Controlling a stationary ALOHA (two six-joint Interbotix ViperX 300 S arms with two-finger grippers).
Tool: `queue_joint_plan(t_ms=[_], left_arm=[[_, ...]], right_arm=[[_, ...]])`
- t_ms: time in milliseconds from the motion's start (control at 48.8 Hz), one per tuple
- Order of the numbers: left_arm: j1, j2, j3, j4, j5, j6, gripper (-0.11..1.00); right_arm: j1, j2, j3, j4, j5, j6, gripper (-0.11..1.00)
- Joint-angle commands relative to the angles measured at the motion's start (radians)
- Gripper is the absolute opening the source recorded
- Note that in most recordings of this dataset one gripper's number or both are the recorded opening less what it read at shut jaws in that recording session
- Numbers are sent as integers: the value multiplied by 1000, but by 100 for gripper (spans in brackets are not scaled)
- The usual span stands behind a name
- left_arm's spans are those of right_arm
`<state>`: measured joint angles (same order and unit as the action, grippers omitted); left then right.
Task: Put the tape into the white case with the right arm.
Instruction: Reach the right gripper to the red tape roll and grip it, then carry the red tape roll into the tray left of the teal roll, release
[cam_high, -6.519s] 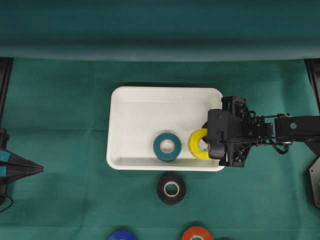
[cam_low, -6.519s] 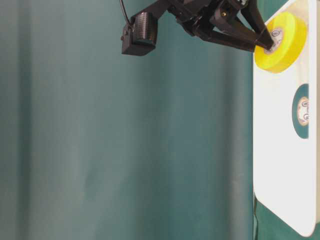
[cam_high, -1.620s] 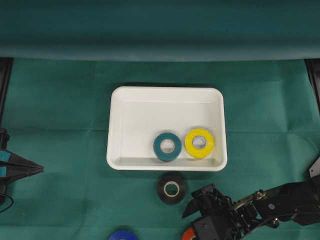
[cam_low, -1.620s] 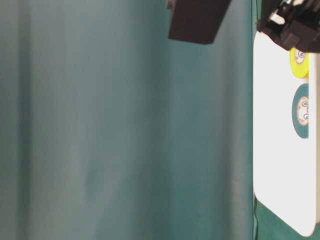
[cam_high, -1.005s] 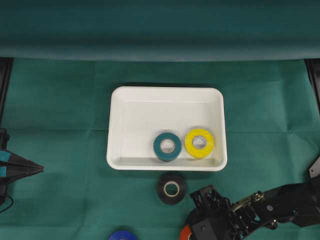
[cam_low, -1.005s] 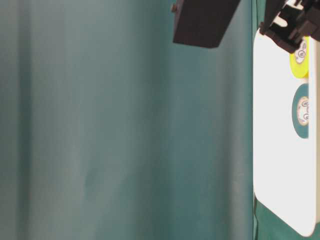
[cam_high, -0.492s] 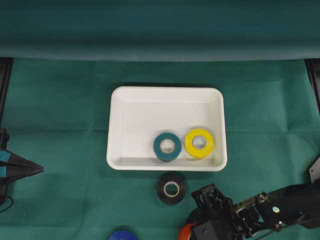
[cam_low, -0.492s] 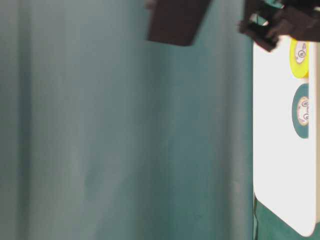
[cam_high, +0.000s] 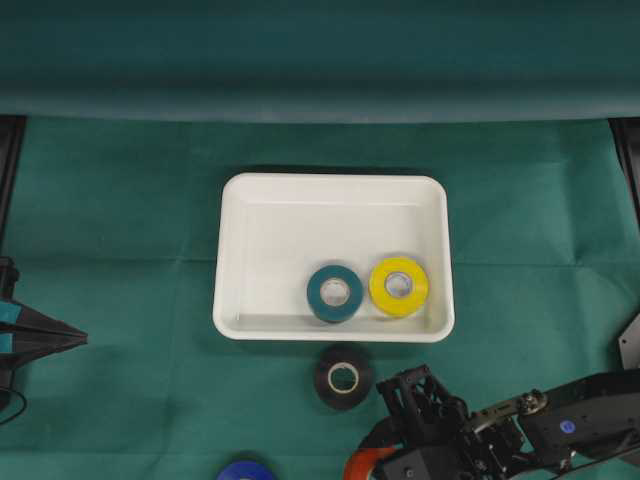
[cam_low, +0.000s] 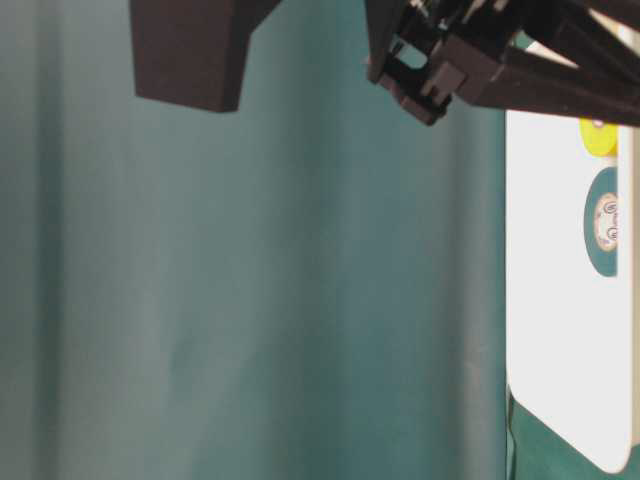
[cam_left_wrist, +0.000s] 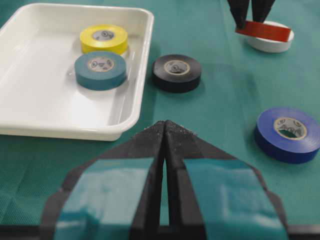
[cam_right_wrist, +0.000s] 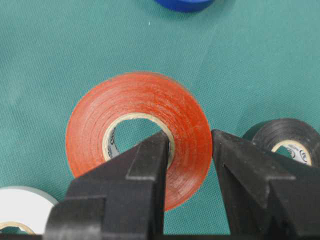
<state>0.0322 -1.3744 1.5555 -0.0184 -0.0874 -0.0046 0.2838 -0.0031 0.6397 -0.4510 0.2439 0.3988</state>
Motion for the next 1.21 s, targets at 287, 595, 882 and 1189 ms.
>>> queue_joint_plan(t_ms=[287,595,882,1189], left_arm=[[2,9,-12,-2,-9,-2,0],[2,9,-14,-2,-9,-2,0],[2,9,-14,-2,-9,-2,0],[2,9,-12,-2,-9,-3,0]], right_arm=[[-11,43,-129,-26,-40,-9,1],[-25,186,-307,-92,-34,-11,1],[-60,199,-330,-94,-9,-11,1],[-215,198,-330,-98,9,-15,1]])
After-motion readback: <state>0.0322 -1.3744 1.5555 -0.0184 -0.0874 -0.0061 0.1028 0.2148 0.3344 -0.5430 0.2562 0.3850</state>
